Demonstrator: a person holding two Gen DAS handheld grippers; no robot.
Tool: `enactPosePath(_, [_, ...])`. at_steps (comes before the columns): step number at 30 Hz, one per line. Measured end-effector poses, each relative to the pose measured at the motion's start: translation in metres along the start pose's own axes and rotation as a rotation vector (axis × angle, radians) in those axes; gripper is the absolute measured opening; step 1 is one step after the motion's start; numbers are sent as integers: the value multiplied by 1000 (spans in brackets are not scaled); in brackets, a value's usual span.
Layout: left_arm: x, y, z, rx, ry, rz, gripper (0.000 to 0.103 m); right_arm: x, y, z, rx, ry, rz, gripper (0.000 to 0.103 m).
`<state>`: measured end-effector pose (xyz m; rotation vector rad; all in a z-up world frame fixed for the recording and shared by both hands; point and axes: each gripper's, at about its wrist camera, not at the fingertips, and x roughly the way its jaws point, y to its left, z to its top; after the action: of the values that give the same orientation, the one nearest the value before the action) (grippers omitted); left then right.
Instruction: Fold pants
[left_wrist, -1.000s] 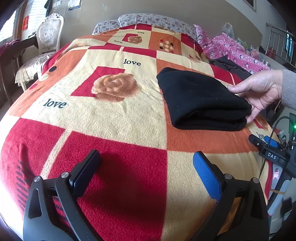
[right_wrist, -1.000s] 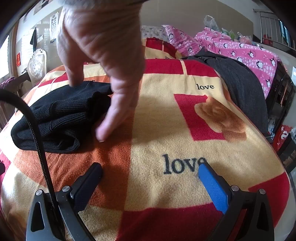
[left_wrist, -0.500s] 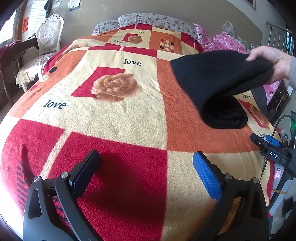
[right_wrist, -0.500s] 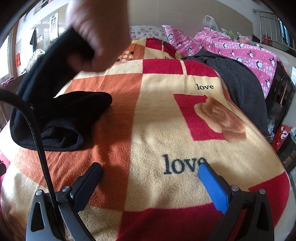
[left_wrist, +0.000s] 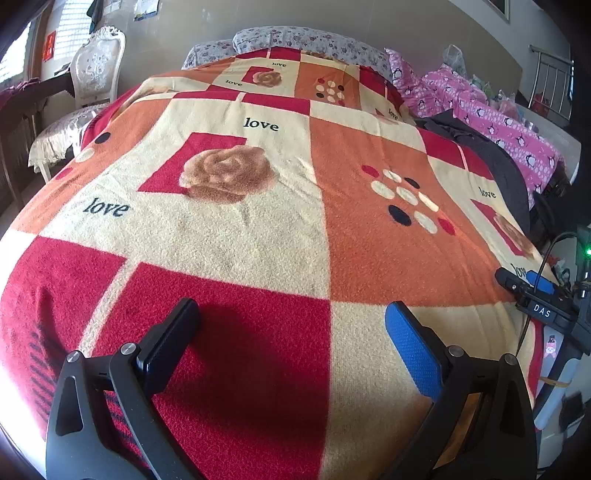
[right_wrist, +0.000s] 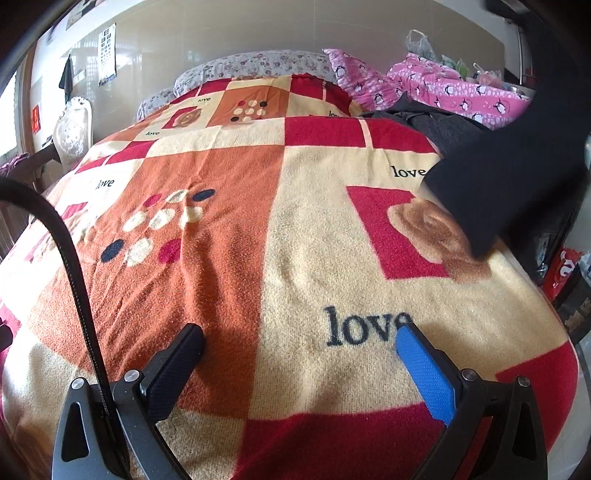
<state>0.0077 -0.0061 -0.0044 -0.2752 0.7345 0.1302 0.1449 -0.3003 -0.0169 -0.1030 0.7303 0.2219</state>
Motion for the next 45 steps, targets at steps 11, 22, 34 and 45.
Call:
enactPosePath(11, [-3,4,0,-10,-8,-24,101,1,0,1,0,0,0,103])
enactPosePath(22, [-6,9,-1,-19,-24,-52,101,-1,0,-1,1,-1,-1,103])
enactPosePath(34, [-7,12,0,-26,-25,-73,101,-1,0,-2,1,-1,0,103])
enactPosePath(45, [-7,11,0,-24,-32,-75,101,-2,0,-2,2,0,1,103])
